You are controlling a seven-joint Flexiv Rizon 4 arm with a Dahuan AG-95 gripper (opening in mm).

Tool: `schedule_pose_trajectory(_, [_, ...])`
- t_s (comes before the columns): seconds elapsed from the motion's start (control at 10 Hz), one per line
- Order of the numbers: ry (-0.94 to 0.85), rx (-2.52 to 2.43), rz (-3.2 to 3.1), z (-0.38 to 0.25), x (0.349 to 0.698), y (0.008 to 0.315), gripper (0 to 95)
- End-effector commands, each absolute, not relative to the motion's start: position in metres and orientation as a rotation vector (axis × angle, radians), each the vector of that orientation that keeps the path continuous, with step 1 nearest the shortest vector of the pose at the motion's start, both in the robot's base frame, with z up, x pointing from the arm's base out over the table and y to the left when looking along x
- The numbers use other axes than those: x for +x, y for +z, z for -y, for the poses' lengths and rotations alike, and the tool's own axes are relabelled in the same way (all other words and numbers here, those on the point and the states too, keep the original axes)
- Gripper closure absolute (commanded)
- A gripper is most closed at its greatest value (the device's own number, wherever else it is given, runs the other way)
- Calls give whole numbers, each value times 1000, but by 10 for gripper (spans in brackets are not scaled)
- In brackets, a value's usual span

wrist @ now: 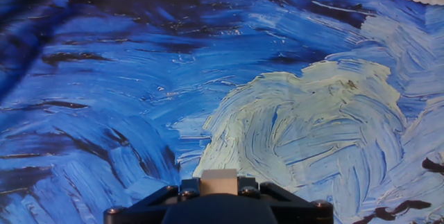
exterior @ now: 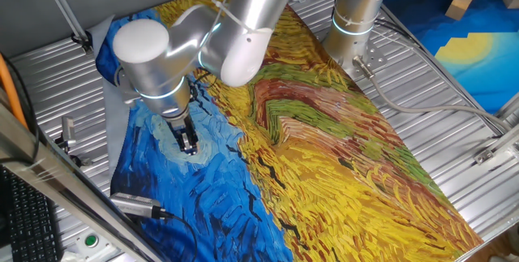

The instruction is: Pick up the small block on the left and move it to the right

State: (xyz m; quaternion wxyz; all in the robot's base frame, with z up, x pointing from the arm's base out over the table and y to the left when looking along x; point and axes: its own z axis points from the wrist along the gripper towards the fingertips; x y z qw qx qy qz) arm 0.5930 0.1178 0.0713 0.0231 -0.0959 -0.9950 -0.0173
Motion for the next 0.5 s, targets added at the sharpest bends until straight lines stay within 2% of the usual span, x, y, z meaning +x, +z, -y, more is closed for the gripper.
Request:
schedule_pose_trajectory(0.1, [-47,-300,3079,-118,593,71,950])
schedule_pose_trajectory(0.5, [20,-298,3092,-118,593,71,950])
